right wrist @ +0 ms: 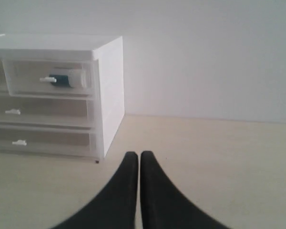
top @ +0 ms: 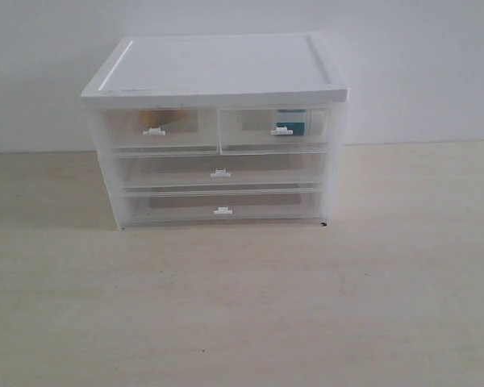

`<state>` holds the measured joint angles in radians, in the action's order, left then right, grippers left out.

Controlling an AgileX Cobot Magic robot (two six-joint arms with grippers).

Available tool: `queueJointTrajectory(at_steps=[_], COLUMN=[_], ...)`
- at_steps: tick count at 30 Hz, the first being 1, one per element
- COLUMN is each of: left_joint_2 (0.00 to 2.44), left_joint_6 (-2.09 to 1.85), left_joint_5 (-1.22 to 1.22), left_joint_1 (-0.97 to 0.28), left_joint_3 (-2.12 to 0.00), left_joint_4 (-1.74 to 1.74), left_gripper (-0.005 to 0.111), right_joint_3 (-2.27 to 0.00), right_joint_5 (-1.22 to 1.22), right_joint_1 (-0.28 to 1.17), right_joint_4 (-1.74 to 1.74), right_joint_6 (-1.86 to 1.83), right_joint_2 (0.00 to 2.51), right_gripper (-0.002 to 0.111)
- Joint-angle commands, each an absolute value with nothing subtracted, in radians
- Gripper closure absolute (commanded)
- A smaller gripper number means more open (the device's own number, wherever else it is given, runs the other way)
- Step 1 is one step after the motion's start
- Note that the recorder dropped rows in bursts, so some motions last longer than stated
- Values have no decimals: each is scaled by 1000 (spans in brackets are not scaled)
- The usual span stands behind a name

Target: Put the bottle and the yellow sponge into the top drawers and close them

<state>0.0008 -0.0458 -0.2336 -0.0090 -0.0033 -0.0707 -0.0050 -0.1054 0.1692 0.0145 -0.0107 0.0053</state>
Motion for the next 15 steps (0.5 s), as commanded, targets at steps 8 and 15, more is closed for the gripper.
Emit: queueJointTrajectory(at_steps=[8, 15], left_joint_2=[0, 0], left_joint_6=[-45, -45], left_joint_5=[-232, -232], left_joint_1=[-6, -6], left_joint_3=[0, 0], left_joint_4=[-70, -70], left_gripper=[103, 103], right_joint_3=[0, 0], right_joint_5=[-323, -342], right_joint_1=[171, 171], right_joint_4=[21, 21], right_joint_6=[-18, -16], right_joint_2=[0, 0], right_gripper=[108, 108])
